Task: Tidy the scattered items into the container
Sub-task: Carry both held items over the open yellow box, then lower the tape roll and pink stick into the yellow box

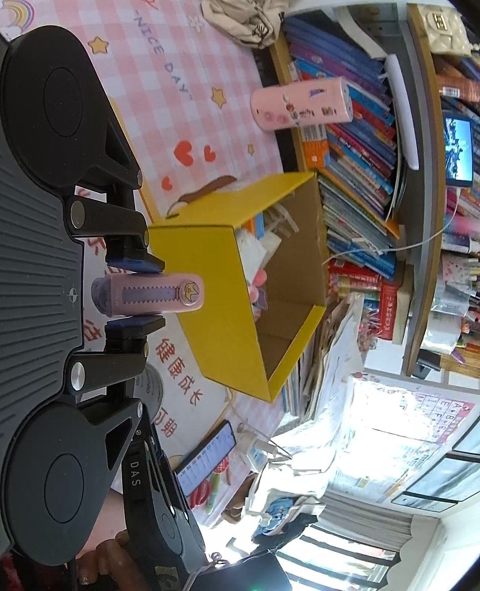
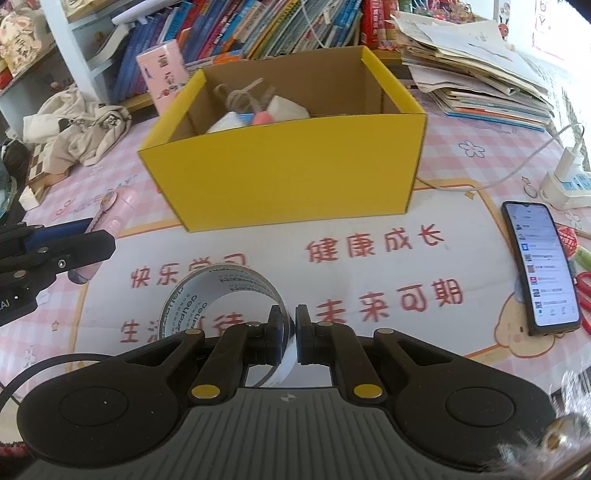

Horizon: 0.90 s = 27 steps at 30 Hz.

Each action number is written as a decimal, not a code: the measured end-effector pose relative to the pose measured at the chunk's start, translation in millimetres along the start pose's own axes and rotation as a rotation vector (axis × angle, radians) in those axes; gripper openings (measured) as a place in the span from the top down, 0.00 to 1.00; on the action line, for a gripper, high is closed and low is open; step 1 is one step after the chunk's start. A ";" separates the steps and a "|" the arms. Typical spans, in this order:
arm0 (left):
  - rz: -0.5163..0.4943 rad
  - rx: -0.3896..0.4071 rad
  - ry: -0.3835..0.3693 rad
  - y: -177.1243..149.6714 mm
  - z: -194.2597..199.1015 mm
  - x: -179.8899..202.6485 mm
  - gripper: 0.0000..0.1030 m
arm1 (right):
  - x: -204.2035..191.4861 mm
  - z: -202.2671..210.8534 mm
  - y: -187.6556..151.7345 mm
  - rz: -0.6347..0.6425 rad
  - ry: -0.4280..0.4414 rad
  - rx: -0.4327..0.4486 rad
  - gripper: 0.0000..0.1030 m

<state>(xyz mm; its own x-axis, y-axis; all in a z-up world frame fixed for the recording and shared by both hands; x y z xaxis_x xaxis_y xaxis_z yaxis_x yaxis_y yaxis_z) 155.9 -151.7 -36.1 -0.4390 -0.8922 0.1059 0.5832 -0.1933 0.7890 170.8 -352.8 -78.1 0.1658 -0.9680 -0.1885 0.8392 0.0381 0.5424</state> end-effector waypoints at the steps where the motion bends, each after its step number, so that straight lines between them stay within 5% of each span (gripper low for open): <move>1: -0.001 -0.001 0.000 1.5 -2.2 1.9 0.77 | 2.5 -0.7 1.2 0.000 0.001 -0.002 0.93; 17: -0.001 0.011 -0.016 36.2 -41.5 35.0 0.78 | 46.4 -5.0 33.5 0.023 0.029 0.021 0.93; 27: 0.018 0.081 0.032 74.7 -55.7 37.0 0.78 | 74.8 31.5 89.0 0.012 0.115 0.159 0.93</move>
<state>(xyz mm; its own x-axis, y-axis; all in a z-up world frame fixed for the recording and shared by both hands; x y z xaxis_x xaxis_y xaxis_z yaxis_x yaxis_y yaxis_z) 221.2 -221.9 -6.9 -0.4060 -0.9081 0.1024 0.5331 -0.1443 0.8337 241.5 -429.6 -18.1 0.2413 -0.9325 -0.2687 0.7461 0.0012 0.6658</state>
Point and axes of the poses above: each gripper's, at about its wrist camera, not at the fingertips, and z roughly against the way its jaws point, x to its right, y to its top, the point moved 5 cm from there along -z, roughly the way its jaws point, and after that the axes turned 3 degrees about -z, right-handed, at the moved point
